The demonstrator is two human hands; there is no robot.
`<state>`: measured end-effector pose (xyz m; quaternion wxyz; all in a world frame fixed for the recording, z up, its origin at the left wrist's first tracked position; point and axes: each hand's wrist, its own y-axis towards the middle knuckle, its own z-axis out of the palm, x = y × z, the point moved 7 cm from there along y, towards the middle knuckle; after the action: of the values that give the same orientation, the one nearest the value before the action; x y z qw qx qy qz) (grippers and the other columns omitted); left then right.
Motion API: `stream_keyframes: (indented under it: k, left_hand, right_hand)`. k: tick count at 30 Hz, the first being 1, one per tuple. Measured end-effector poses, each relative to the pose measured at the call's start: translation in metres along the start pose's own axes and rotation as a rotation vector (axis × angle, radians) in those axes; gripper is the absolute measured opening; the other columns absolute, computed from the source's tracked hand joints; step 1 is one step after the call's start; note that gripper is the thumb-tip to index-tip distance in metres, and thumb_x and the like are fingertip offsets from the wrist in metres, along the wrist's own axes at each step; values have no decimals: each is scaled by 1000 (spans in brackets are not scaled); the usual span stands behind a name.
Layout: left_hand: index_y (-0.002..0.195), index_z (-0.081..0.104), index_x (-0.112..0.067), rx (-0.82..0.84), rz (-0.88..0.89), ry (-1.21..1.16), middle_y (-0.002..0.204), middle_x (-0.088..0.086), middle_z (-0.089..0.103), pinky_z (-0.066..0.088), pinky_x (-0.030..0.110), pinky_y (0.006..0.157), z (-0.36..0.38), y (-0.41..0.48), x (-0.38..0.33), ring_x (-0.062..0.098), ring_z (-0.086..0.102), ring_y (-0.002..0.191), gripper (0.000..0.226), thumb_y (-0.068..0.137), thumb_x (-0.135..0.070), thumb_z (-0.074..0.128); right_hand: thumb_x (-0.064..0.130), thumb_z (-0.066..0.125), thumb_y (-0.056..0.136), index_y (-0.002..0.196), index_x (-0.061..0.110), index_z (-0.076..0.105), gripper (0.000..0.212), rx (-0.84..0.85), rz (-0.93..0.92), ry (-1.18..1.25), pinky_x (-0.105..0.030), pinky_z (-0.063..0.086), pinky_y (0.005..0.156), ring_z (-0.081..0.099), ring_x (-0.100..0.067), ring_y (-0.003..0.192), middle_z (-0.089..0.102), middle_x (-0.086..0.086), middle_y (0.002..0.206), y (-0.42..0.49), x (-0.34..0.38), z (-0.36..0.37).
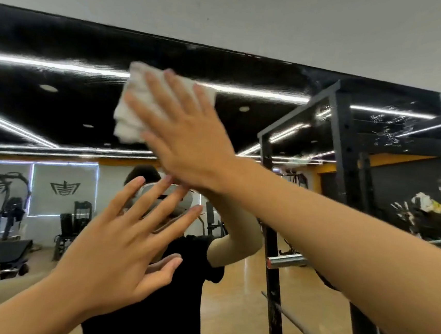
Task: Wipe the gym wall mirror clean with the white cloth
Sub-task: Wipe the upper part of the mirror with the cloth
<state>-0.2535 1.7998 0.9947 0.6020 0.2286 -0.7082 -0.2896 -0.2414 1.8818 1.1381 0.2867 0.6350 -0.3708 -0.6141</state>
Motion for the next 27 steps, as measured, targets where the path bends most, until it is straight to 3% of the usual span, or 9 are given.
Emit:
stream_keyframes:
  k: [3, 5, 12, 14, 16, 18, 21, 24, 27]
  left_hand:
    - [165, 35, -19, -6, 4, 4, 171, 22, 26, 21, 62, 125, 1, -2, -1, 41, 23, 160, 76, 100, -58, 40]
    - [166, 33, -19, -12, 8, -3, 174, 17, 20, 22, 62, 125, -1, -1, -2, 38, 22, 160, 77, 99, -59, 40]
    - [165, 35, -22, 2, -14, -21, 175, 14, 20, 24, 63, 124, 2, 2, -3, 36, 20, 161, 78, 98, -60, 42]
    - [166, 33, -22, 20, -22, -26, 175, 14, 17, 23, 63, 124, 4, 2, -3, 36, 16, 162, 77, 100, -62, 41]
    - [166, 32, -22, 30, -24, -29, 176, 14, 15, 23, 63, 125, 4, 2, -2, 35, 12, 163, 77, 101, -62, 39]
    - [166, 31, -22, 31, -21, -24, 176, 14, 13, 21, 62, 126, 4, 1, -2, 35, 10, 163, 77, 101, -63, 39]
    - [166, 31, -23, 15, -20, -24, 176, 14, 12, 17, 61, 127, 2, 0, -1, 34, 8, 164, 77, 101, -62, 39]
    - [168, 28, -23, 12, -8, -33, 177, 13, 11, 18, 61, 127, 2, -1, 1, 34, 10, 163, 78, 102, -63, 38]
    - [168, 28, -23, 0, -7, -47, 176, 13, 15, 20, 61, 126, 1, -2, 1, 34, 16, 162, 77, 102, -62, 38]
  right_hand:
    - [46, 30, 110, 165, 27, 29, 58, 26, -204, 102, -60, 11, 127, 10, -34, 162, 17, -11, 175, -23, 3, -2]
    - [46, 31, 111, 165, 27, 29, 57, 45, -195, 131, -60, 8, 128, 8, -33, 162, 16, -11, 175, -43, -27, -2]
    - [54, 14, 109, 168, 32, 4, 64, 95, 429, 88, -54, -5, 130, -9, -26, 163, -7, -5, 177, -115, -173, -1]
    - [53, 16, 110, 169, 32, 7, 63, 78, 628, 93, -57, 0, 130, -5, -30, 163, -2, -6, 177, -99, -181, -3]
    - [47, 21, 112, 168, 32, 5, 60, 55, 714, 96, -59, 2, 129, -4, -35, 162, -1, -8, 176, -64, -169, -6]
    - [47, 19, 111, 168, 29, 0, 63, 64, 618, 69, -60, 4, 128, -5, -37, 161, -5, -9, 176, -21, -139, -8]
    - [53, 8, 104, 168, 26, -2, 71, 118, 331, 8, -63, 3, 127, -7, -39, 161, -8, -11, 176, 22, -74, -7]
    - [52, 13, 106, 169, 28, 7, 67, 136, 129, 69, -58, -5, 126, -6, -35, 162, -2, -10, 177, 15, -35, -5]
    - [50, 20, 109, 168, 28, 17, 63, 113, 53, 95, -58, -1, 127, 1, -34, 162, 6, -11, 176, -19, -47, -4]
